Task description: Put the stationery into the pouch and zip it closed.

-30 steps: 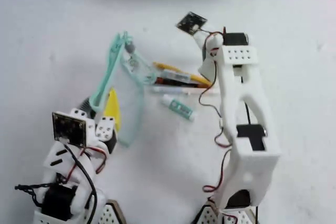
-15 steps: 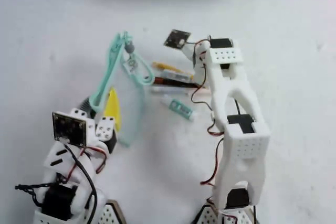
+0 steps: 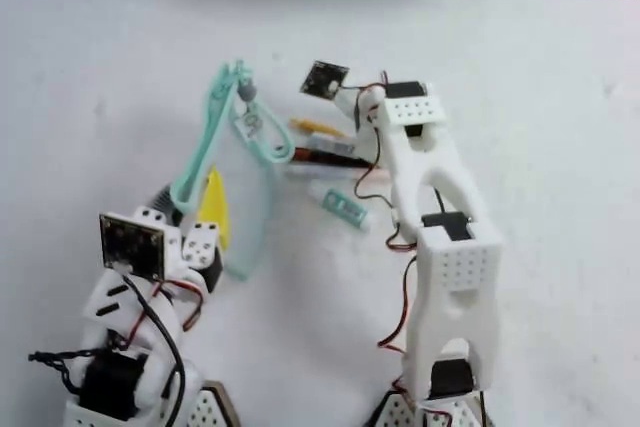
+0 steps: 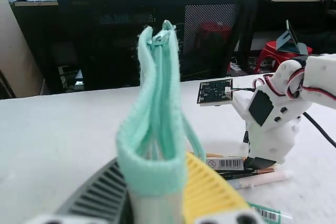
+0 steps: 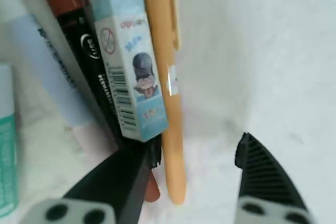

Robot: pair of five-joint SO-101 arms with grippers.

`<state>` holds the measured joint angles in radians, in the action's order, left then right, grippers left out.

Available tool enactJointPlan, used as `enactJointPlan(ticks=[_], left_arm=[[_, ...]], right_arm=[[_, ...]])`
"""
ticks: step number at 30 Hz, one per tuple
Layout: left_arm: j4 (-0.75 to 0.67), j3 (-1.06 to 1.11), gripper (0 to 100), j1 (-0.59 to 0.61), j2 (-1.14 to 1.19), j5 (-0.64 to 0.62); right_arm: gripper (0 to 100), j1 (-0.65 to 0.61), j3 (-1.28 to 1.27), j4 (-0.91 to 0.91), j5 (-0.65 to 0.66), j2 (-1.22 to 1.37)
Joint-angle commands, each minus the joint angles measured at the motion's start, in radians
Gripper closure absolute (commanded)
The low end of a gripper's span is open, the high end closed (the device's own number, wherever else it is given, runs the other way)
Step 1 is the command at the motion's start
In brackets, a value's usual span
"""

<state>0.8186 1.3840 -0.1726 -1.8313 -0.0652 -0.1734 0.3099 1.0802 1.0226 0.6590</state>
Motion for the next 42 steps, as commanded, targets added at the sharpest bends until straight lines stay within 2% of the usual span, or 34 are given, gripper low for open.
enactJointPlan(ticks=[1,8,10,13,15,18,21,24,29,32,37,42], left_arm=[[-0.005,0.029,98,0.002,0.008,0.011],[-0.005,0.029,98,0.002,0.008,0.011],[-0.005,0.029,98,0.002,0.008,0.011],[-0.005,0.029,98,0.001,0.008,0.011],[-0.005,0.026,98,-0.008,0.008,0.012],[0.002,0.023,98,-0.058,0.008,0.018],[0.002,0.023,98,-0.134,0.008,0.092],[0.003,0.015,98,-0.185,0.008,0.149],[0.081,-0.071,98,-0.185,0.008,0.13],[0.137,-0.12,98,-0.185,0.008,0.13],[0.152,-0.143,98,-0.185,0.008,0.138],[0.187,-0.18,98,-0.185,0.008,0.138]], right_arm=[[79.9,-0.015,0.026,-0.018,0.006,-0.007],[80.9,-0.028,0.077,-0.016,0.008,0.081],[86.0,-0.025,0.114,0.005,0.008,0.122],[99.4,-0.012,0.207,0.076,0.009,0.174],[96.2,0.01,0.275,0.139,0.009,0.196],[98.1,0.051,0.39,0.232,0.002,0.2],[98.1,0.101,0.535,0.348,-0.009,0.188],[98.1,0.137,0.689,0.455,-0.094,0.163],[98.1,0.156,0.936,0.642,-0.18,0.119],[98.1,0.174,1.011,0.645,-0.29,0.071],[98.1,0.186,0.988,0.647,-0.471,-0.093],[98.1,0.147,0.789,0.647,-0.566,-0.364]])
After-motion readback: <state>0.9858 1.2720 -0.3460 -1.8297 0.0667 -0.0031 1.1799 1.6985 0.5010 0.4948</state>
